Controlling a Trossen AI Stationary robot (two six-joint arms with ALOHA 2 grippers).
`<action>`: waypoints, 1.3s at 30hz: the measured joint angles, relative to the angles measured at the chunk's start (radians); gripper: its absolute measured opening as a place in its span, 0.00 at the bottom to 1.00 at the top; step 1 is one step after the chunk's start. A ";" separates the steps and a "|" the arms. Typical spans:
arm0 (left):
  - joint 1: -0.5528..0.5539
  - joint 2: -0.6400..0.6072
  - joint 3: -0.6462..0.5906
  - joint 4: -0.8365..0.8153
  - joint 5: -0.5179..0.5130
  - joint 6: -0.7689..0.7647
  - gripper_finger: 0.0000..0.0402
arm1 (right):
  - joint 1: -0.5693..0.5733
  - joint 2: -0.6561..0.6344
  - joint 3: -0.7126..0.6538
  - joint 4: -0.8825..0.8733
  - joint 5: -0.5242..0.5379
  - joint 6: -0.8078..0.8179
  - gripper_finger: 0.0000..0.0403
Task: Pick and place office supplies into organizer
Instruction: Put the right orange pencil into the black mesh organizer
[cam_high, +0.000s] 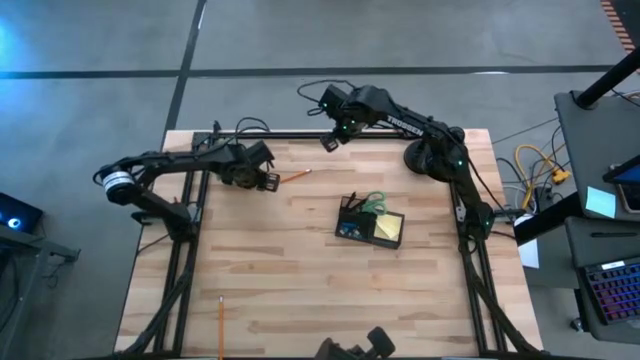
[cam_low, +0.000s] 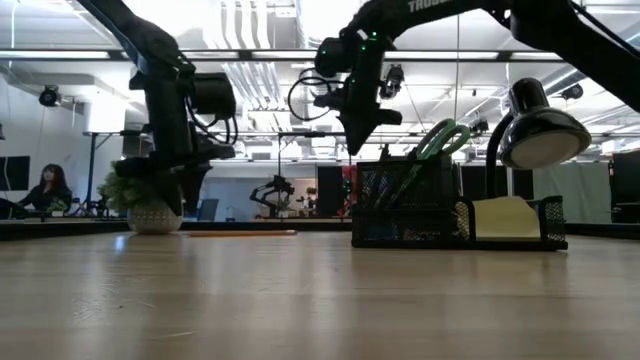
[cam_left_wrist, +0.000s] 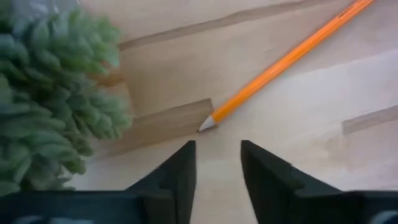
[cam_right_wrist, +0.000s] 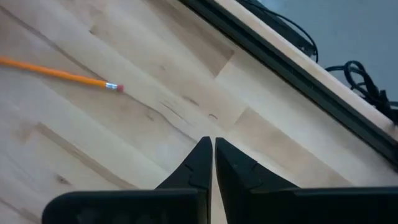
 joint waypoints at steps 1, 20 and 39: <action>-0.004 -0.001 -0.005 -0.001 -0.008 -0.002 0.24 | 0.000 0.000 -0.007 0.003 0.000 0.000 0.03; -0.054 -0.026 -0.059 0.113 -0.081 -0.160 0.00 | 0.018 -0.003 -0.053 0.022 0.002 -0.003 0.03; -0.054 -0.046 -0.182 0.271 -0.119 -0.311 0.00 | 0.039 -0.004 -0.056 0.023 0.010 0.000 0.03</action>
